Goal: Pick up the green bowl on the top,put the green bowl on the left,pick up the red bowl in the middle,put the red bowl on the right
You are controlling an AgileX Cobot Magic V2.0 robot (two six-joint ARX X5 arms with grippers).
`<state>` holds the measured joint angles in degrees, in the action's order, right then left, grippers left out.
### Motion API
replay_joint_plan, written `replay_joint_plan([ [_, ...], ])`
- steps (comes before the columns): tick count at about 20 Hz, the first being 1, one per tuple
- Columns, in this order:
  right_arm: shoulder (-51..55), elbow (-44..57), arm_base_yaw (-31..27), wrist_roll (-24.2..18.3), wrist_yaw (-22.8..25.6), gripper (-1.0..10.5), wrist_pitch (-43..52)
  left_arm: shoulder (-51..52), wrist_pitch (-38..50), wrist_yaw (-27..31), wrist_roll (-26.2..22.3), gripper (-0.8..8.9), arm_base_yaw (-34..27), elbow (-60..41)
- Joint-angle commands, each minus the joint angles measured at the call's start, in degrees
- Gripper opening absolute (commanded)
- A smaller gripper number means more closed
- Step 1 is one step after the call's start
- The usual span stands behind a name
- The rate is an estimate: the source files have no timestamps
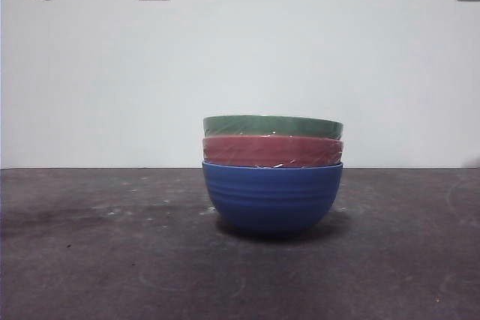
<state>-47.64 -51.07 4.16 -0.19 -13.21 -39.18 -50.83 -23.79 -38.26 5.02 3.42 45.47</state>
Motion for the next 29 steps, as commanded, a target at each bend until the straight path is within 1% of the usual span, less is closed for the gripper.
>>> replay_joint_plan([
  [1,-3.3,-1.9,0.1,-4.0,-1.6,0.0,-1.8,-3.7,-5.2,-0.8,-8.1,-0.03,1.9,3.4],
  [3,-4.7,-2.0,0.1,-4.1,-3.1,0.1,-1.7,-5.9,-7.3,-0.6,-9.9,0.14,4.1,5.6],
  [4,-5.2,-2.0,0.1,-4.2,-3.3,0.5,-1.6,-6.8,-7.3,-0.2,-9.8,1.06,5.4,6.6],
  [6,-5.7,-2.0,0.1,-4.2,-3.3,2.1,-1.2,-8.3,-7.3,2.6,-9.7,3.58,8.3,8.5],
  [7,-5.8,-2.0,0.1,-4.2,-3.3,2.4,-0.7,-9.2,-7.3,3.4,-9.7,3.60,9.8,9.6],
  [10,-5.8,-2.0,0.1,-3.1,-3.4,2.4,1.2,-13.2,-7.6,3.7,-10.0,3.59,14.4,14.3],
  [12,-5.9,-2.0,0.1,-2.7,-3.4,2.3,1.8,-16.9,-8.9,4.2,-12.3,3.59,18.1,18.1],
  [15,-6.0,-2.0,0.1,-2.6,-3.4,2.2,1.9,-23.5,-13.9,9.4,-16.4,3.55,24.9,25.0],
  [19,-6.0,-2.0,0.1,-2.1,-3.4,2.2,1.8,-32.6,-20.8,16.0,-24.6,3.55,33.2,33.5],
  [21,-6.0,-2.0,0.1,-2.0,-3.4,2.2,1.8,-36.8,-22.0,19.7,-26.9,3.55,36.4,35.8],
  [24,-6.0,-2.0,0.1,-2.0,-3.4,2.2,1.7,-42.0,-22.1,22.1,-28.9,3.55,39.2,36.2],
  [26,-6.0,-2.0,0.1,-2.0,-3.4,2.2,1.7,-45.3,-21.6,23.2,-29.5,3.54,40.0,36.2],
  [29,-6.0,-2.0,0.1,-2.0,-3.3,2.2,1.7,-48.9,-20.6,23.1,-31.4,3.54,40.2,36.2],
])
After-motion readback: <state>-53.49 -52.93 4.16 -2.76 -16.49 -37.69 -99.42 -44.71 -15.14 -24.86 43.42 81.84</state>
